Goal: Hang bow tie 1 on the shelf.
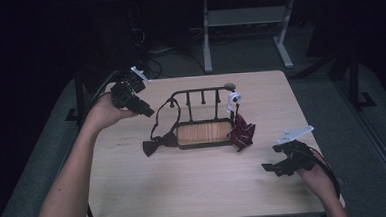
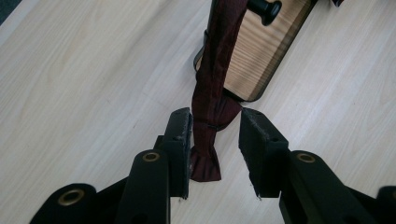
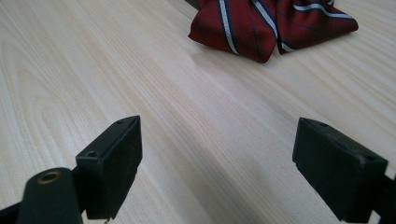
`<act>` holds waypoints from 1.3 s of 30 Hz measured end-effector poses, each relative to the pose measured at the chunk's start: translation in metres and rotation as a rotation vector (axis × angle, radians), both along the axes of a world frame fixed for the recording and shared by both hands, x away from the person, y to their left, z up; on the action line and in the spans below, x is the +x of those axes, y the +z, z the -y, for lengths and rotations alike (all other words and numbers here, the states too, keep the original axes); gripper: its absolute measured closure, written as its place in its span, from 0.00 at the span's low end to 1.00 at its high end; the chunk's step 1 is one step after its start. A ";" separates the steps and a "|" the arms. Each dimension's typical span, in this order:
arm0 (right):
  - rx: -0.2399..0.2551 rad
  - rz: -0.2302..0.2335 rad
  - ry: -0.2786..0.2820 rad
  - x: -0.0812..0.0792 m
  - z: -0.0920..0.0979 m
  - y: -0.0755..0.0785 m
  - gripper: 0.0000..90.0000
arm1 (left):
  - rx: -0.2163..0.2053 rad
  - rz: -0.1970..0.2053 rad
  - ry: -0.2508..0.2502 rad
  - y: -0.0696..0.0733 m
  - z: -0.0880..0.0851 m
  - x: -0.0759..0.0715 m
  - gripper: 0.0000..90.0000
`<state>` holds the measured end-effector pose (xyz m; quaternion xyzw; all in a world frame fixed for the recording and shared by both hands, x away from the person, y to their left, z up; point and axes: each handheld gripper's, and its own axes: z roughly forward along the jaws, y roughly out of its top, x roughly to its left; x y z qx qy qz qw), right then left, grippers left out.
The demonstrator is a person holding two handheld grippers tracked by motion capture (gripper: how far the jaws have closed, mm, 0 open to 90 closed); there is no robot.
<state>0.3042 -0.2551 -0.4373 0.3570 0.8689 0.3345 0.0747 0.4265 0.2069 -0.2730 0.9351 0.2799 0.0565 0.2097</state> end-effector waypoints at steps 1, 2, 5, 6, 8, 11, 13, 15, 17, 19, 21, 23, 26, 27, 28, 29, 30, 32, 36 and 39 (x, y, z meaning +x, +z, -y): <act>0.000 0.002 0.002 0.000 0.000 0.000 0.17 | -0.005 0.000 0.002 -0.001 -0.001 -0.001 0.72; -0.001 0.005 0.003 0.000 0.000 0.000 0.17 | -0.007 0.001 0.000 -0.001 -0.002 -0.002 0.72; 0.002 0.001 -0.005 0.000 0.001 0.000 0.17 | -0.006 0.004 0.000 -0.005 -0.005 -0.006 0.71; 0.002 0.001 -0.005 0.000 0.001 0.000 0.17 | -0.006 0.004 0.000 -0.005 -0.005 -0.006 0.71; 0.001 0.005 -0.001 0.000 0.002 0.000 0.17 | -0.008 0.001 0.002 -0.008 -0.008 -0.010 0.71; -0.002 0.008 0.000 0.001 0.002 0.000 0.17 | -0.014 0.003 0.000 -0.012 -0.010 -0.013 0.71; -0.002 0.006 -0.003 0.001 0.002 0.000 0.17 | -0.014 0.005 -0.003 -0.013 -0.012 -0.015 0.70; -0.001 0.004 -0.007 0.000 0.002 0.000 0.17 | -0.011 0.006 -0.008 -0.014 -0.012 -0.017 0.70; 0.002 0.005 -0.008 0.000 0.002 0.000 0.17 | -0.017 0.007 -0.009 -0.015 -0.013 -0.019 0.70; 0.002 0.005 -0.006 0.000 0.002 0.000 0.17 | -0.017 0.013 -0.016 -0.016 -0.014 -0.021 0.68; 0.001 0.008 -0.006 0.001 0.003 0.000 0.17 | -0.022 0.010 -0.020 -0.019 -0.014 -0.024 0.67; 0.002 0.009 -0.007 0.001 0.004 0.000 0.17 | -0.023 0.012 -0.023 -0.022 -0.014 -0.026 0.66; 0.003 0.010 -0.010 0.001 0.004 0.001 0.17 | -0.024 0.014 -0.026 -0.024 -0.015 -0.028 0.63; 0.001 0.010 -0.010 0.000 0.004 0.001 0.17 | -0.027 0.017 -0.027 -0.026 -0.015 -0.030 0.62; 0.001 0.010 -0.010 0.000 0.004 0.001 0.17 | -0.027 0.017 -0.027 -0.026 -0.015 -0.030 0.61; 0.001 0.010 -0.010 0.000 0.004 0.001 0.17 | -0.034 0.019 -0.029 -0.028 -0.015 -0.031 0.61; 0.001 0.010 -0.012 0.000 0.004 0.001 0.17 | -0.035 0.021 -0.030 -0.029 -0.016 -0.033 0.61; -0.001 0.011 -0.014 0.000 0.004 0.001 0.17 | -0.042 0.022 -0.029 -0.030 -0.018 -0.035 0.59; -0.001 0.012 -0.013 0.000 0.004 0.001 0.17 | -0.047 0.030 -0.028 -0.035 -0.021 -0.041 0.57; -0.002 0.011 -0.012 0.000 0.004 0.001 0.17 | -0.046 0.029 -0.028 -0.038 -0.024 -0.046 0.56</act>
